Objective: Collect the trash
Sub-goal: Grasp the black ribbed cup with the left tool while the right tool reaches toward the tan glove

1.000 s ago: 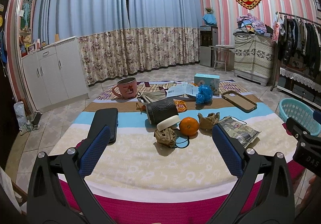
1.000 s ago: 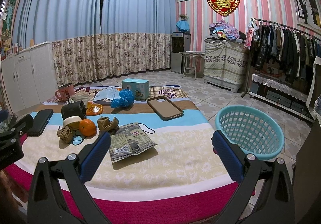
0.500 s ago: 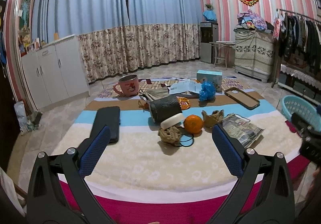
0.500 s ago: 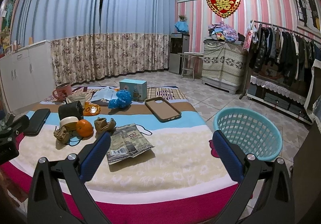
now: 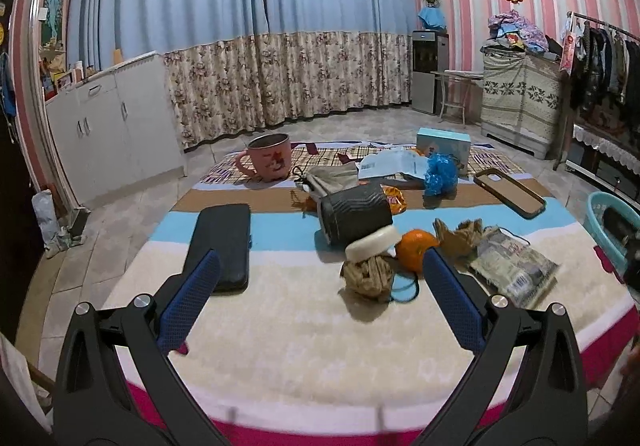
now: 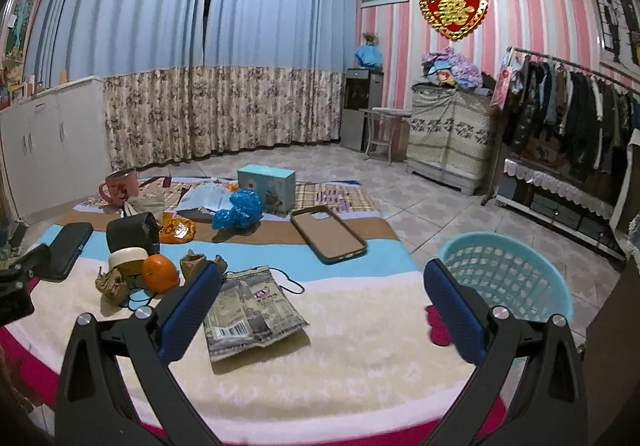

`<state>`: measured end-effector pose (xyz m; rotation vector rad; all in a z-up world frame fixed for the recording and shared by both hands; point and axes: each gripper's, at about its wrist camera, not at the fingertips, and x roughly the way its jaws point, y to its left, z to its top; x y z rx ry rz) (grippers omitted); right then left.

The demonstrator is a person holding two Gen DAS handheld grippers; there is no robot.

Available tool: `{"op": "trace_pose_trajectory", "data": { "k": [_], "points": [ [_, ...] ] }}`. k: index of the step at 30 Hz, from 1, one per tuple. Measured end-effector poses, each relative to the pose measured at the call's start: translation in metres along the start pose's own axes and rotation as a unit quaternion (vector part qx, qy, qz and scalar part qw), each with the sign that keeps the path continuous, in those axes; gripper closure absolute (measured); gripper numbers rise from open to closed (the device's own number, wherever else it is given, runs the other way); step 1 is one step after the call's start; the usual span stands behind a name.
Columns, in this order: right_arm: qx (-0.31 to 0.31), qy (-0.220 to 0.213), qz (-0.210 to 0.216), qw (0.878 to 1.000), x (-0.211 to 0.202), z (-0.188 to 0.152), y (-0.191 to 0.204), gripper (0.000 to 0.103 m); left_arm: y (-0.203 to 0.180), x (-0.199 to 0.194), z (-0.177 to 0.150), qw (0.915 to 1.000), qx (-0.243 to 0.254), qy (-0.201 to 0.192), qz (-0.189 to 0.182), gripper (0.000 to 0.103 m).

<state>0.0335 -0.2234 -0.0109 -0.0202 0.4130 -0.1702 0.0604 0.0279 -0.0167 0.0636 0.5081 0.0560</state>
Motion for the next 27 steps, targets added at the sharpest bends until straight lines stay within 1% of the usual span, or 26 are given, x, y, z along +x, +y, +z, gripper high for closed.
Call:
{"op": "trace_pose_trajectory", "data": {
  "k": [3, 7, 9, 12, 15, 16, 19, 21, 23, 25, 27],
  "points": [
    [-0.012, 0.015, -0.006, 1.0, 0.025, 0.002, 0.01, 0.004, -0.007, 0.024, 0.013, 0.9999, -0.008, 0.008, -0.001, 0.005],
    [0.005, 0.04, -0.004, 0.999, 0.056, 0.007, 0.012, 0.004, -0.013, 0.055, 0.031, 0.9996, -0.022, 0.017, 0.001, 0.005],
    [0.009, 0.052, -0.008, 0.999, 0.071, 0.008, 0.014, 0.004, -0.014, 0.073, 0.039, 0.9989, -0.037, 0.027, -0.009, 0.005],
    [0.017, 0.059, -0.012, 0.998, 0.089, 0.006, 0.012, 0.004, -0.017, 0.093, 0.043, 0.9983, -0.047, 0.034, -0.009, 0.005],
    [0.037, 0.063, -0.009, 0.997, 0.099, 0.003, 0.007, 0.004, -0.027, 0.115, 0.04, 0.998, -0.029, 0.055, -0.004, 0.005],
    [0.042, 0.065, -0.007, 0.997, 0.102, 0.002, 0.005, 0.004, -0.029, 0.123, 0.037, 0.9974, -0.027, 0.066, -0.007, 0.005],
    [0.046, 0.075, -0.013, 0.996, 0.109, 0.001, 0.001, 0.004, -0.029, 0.143, 0.033, 0.9949, -0.037, 0.092, -0.018, 0.005],
    [0.051, 0.083, -0.013, 0.995, 0.113, -0.003, 0.0, 0.004, -0.03, 0.152, 0.033, 0.9946, -0.034, 0.098, -0.011, 0.005],
    [0.048, 0.089, -0.014, 0.995, 0.116, -0.005, 0.0, 0.004, -0.034, 0.159, 0.03, 0.995, -0.013, 0.099, 0.003, 0.005],
    [0.045, 0.095, -0.017, 0.994, 0.12, -0.006, 0.001, 0.004, -0.036, 0.165, 0.029, 0.9948, 0.005, 0.102, 0.01, 0.005],
    [0.043, 0.097, -0.017, 0.994, 0.121, -0.007, 0.002, 0.004, -0.036, 0.168, 0.027, 0.9943, 0.012, 0.106, 0.008, 0.005]
  ]
}}
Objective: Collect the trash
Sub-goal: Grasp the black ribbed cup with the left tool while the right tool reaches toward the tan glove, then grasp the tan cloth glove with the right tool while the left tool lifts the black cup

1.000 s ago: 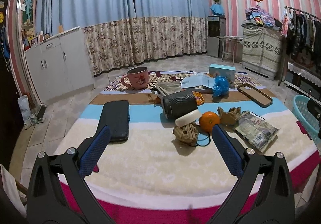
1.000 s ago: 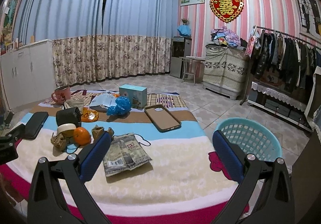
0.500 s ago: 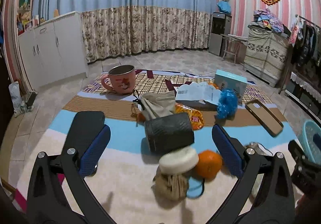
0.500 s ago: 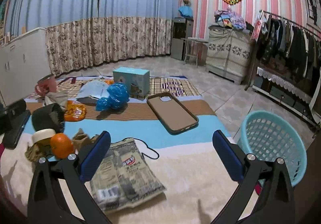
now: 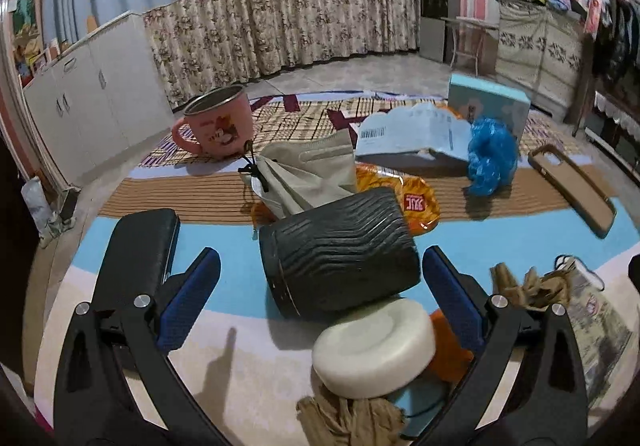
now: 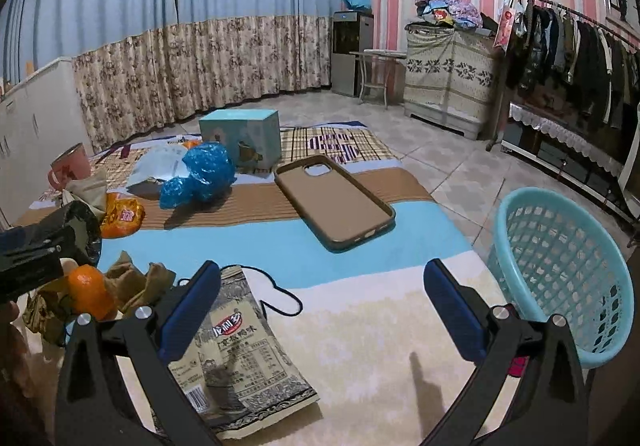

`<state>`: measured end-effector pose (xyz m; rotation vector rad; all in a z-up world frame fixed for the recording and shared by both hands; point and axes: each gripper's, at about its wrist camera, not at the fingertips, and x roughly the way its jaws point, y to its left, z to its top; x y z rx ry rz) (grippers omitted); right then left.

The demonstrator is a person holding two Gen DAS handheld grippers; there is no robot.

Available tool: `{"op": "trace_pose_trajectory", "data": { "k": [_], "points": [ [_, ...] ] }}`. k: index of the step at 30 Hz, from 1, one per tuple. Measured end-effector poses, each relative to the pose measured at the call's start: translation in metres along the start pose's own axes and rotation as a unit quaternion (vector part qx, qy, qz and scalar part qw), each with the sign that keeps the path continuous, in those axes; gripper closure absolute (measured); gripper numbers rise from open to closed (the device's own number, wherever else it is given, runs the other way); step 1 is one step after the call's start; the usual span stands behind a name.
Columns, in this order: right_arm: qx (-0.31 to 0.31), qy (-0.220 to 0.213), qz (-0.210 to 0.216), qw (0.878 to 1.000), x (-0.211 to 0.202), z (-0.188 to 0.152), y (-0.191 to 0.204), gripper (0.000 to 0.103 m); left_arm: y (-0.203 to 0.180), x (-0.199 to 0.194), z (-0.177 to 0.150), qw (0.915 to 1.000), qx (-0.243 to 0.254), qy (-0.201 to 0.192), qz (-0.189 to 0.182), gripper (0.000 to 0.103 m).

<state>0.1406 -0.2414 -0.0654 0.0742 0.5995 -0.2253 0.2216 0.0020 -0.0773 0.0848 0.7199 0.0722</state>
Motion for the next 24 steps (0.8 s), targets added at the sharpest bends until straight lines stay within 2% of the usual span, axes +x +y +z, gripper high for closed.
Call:
{"op": "trace_pose_trajectory", "data": {
  "k": [3, 6, 9, 16, 24],
  "points": [
    [-0.01, -0.001, -0.007, 1.0, 0.0, 0.0, 0.004, 0.004, 0.002, 0.003, 0.0, 0.9998, -0.002, 0.003, -0.018, 0.01],
    [-0.019, -0.006, -0.009, 1.0, -0.002, -0.001, 0.009, 0.004, 0.001, 0.003, 0.001, 0.9991, -0.002, 0.004, -0.043, 0.025],
    [-0.026, -0.008, -0.006, 1.0, -0.005, -0.002, 0.013, 0.004, 0.0, 0.001, 0.001, 0.9993, 0.004, 0.0, -0.037, 0.025],
    [-0.065, -0.015, 0.012, 0.998, -0.014, -0.006, 0.038, 0.004, 0.014, -0.021, -0.001, 0.9995, 0.025, -0.02, 0.001, 0.028],
    [-0.095, 0.001, 0.057, 0.994, -0.02, -0.006, 0.077, 0.004, 0.041, -0.04, 0.0, 0.9992, 0.017, -0.031, -0.016, 0.029]
  ]
}}
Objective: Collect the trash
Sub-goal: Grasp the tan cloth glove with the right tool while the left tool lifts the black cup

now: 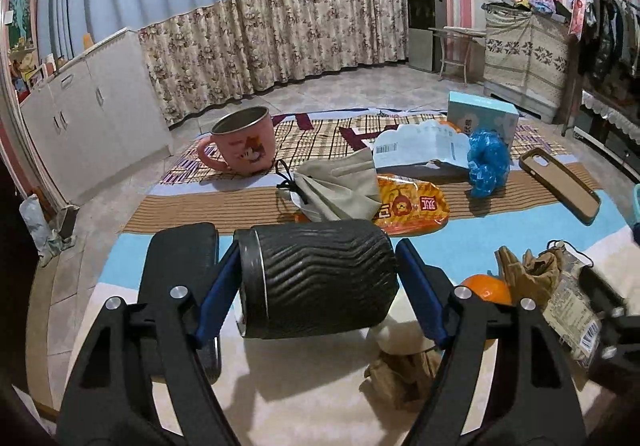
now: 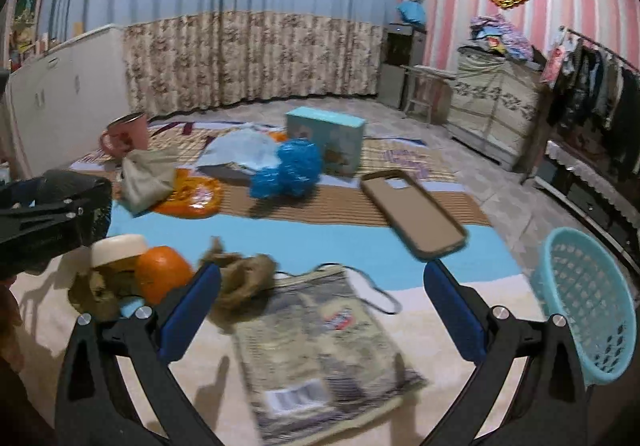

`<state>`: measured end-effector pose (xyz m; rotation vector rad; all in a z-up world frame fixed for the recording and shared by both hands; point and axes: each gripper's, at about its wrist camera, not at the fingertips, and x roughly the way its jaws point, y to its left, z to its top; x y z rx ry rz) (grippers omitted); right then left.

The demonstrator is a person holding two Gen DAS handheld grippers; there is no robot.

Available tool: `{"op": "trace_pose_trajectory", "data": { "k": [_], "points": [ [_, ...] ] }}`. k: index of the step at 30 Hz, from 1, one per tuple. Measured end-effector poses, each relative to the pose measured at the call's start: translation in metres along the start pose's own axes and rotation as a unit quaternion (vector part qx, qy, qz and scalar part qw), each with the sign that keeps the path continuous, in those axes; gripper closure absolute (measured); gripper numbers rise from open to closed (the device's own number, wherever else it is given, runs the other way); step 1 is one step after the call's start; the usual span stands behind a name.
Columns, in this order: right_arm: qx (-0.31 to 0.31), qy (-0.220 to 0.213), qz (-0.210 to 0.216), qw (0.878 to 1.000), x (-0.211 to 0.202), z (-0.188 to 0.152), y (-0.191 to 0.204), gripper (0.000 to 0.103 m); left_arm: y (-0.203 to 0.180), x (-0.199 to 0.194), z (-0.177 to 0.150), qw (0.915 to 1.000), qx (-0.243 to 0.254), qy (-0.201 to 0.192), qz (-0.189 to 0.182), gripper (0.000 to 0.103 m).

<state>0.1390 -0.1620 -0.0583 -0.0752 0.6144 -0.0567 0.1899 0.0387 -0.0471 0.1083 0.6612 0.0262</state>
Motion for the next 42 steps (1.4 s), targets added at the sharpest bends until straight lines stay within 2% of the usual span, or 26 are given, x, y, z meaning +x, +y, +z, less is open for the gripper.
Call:
{"op": "trace_pose_trajectory", "data": {
  "k": [6, 10, 12, 16, 18, 20, 23, 29, 33, 38, 42],
  "points": [
    [-0.009, 0.036, 0.006, 0.999, 0.019, -0.001, 0.015, 0.005, 0.006, -0.008, 0.001, 0.9999, 0.003, -0.011, 0.0, 0.029],
    [-0.013, 0.032, 0.013, 0.999, 0.023, 0.005, 0.022, 0.005, 0.011, -0.01, -0.001, 0.9999, 0.004, -0.014, -0.004, 0.029],
    [-0.026, 0.038, 0.017, 0.999, 0.03, 0.006, 0.028, 0.011, 0.013, -0.008, -0.003, 0.9999, 0.005, -0.011, 0.0, 0.029],
    [-0.037, 0.052, 0.038, 0.997, 0.035, 0.003, 0.033, 0.034, 0.022, -0.002, -0.005, 0.9999, -0.011, 0.003, -0.002, 0.029],
    [-0.033, 0.051, 0.05, 0.997, 0.035, 0.002, 0.032, 0.038, 0.024, 0.0, -0.006, 0.9997, -0.02, 0.01, -0.004, 0.029],
    [-0.031, 0.056, 0.068, 0.996, 0.035, 0.001, 0.03, 0.051, 0.021, 0.001, -0.007, 0.9997, -0.021, 0.011, -0.007, 0.029],
    [-0.022, 0.05, 0.083, 0.995, 0.032, 0.001, 0.027, 0.056, 0.013, 0.0, -0.009, 0.9999, -0.012, 0.01, -0.005, 0.029],
    [0.0, 0.008, 0.084, 0.996, 0.014, 0.005, 0.007, 0.059, -0.007, -0.006, -0.01, 0.9999, 0.012, 0.003, -0.003, 0.029],
    [0.022, -0.022, 0.073, 0.997, -0.004, 0.014, -0.018, 0.059, -0.018, -0.013, -0.005, 0.9999, 0.006, -0.005, -0.012, 0.029],
    [0.058, -0.039, 0.057, 0.996, -0.022, 0.024, -0.06, 0.059, -0.044, -0.031, 0.004, 0.9987, 0.024, -0.042, -0.014, 0.029],
    [0.082, -0.048, 0.034, 0.995, -0.033, 0.029, -0.093, 0.059, -0.057, -0.05, 0.015, 0.9957, 0.031, -0.086, -0.015, 0.029]
  ]
}}
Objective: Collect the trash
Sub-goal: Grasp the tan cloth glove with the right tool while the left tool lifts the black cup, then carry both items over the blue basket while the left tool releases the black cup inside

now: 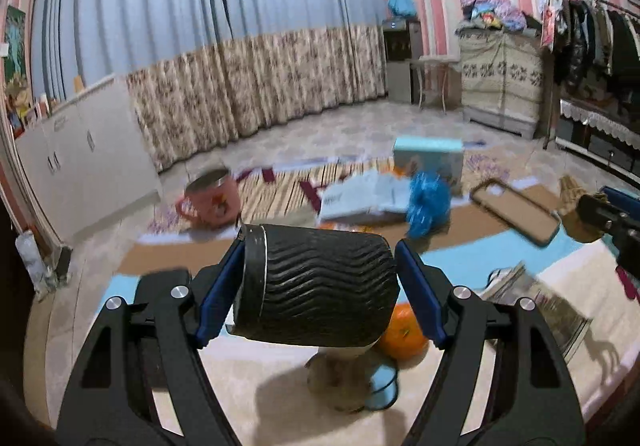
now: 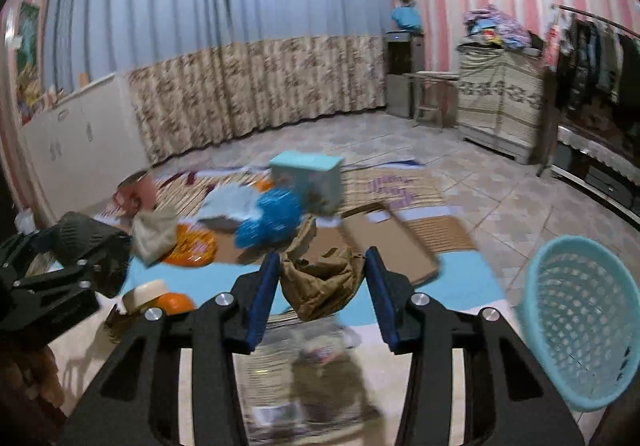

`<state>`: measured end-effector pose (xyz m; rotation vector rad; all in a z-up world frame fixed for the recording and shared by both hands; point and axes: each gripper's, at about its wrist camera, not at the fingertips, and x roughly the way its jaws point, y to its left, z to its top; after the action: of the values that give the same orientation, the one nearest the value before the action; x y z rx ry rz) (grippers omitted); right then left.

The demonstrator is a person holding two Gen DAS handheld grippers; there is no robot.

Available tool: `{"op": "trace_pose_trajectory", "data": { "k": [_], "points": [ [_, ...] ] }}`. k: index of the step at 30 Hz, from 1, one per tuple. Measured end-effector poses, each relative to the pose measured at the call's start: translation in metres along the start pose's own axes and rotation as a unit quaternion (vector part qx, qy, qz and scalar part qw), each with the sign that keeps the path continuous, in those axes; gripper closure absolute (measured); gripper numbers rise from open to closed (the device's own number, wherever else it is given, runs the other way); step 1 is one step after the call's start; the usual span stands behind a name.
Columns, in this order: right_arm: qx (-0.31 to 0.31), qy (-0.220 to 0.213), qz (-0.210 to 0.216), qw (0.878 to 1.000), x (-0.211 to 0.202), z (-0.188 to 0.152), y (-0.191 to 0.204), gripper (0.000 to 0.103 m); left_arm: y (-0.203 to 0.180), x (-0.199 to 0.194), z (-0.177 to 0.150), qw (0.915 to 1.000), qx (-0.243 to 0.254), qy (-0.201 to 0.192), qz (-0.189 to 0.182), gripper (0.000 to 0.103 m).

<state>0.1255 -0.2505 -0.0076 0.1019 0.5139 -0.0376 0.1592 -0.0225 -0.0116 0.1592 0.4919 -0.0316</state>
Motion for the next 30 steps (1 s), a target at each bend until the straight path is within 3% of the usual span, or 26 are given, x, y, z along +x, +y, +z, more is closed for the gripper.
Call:
{"op": "trace_pose_trajectory", "data": {
  "k": [5, 12, 17, 19, 24, 27, 30],
  "points": [
    [0.009, 0.001, -0.039, 0.999, -0.008, 0.007, -0.035, 0.059, -0.009, 0.0, 0.01, 0.9992, -0.018, 0.001, -0.037, 0.029],
    [0.059, 0.03, 0.001, 0.998, -0.005, 0.009, -0.079, 0.059, -0.043, 0.003, 0.016, 0.9941, -0.039, 0.015, -0.1, 0.029],
    [0.058, 0.053, -0.006, 0.997, 0.012, -0.001, -0.084, 0.059, -0.064, 0.006, 0.006, 0.9951, -0.012, 0.028, -0.094, 0.029],
    [0.048, 0.052, -0.025, 0.997, 0.011, 0.0, -0.081, 0.059, -0.071, 0.006, 0.005, 0.9956, 0.001, 0.028, -0.089, 0.029],
    [0.026, 0.033, -0.097, 0.994, -0.008, 0.014, -0.093, 0.059, -0.09, 0.006, 0.015, 0.9912, 0.008, 0.033, -0.128, 0.029],
    [0.02, 0.018, -0.161, 0.987, -0.024, 0.024, -0.118, 0.059, -0.115, 0.002, 0.031, 0.9882, 0.027, 0.017, -0.15, 0.029],
    [0.033, 0.023, -0.204, 0.978, -0.035, 0.031, -0.153, 0.059, -0.15, -0.007, 0.049, 0.9802, 0.035, 0.004, -0.195, 0.029]
  ]
}}
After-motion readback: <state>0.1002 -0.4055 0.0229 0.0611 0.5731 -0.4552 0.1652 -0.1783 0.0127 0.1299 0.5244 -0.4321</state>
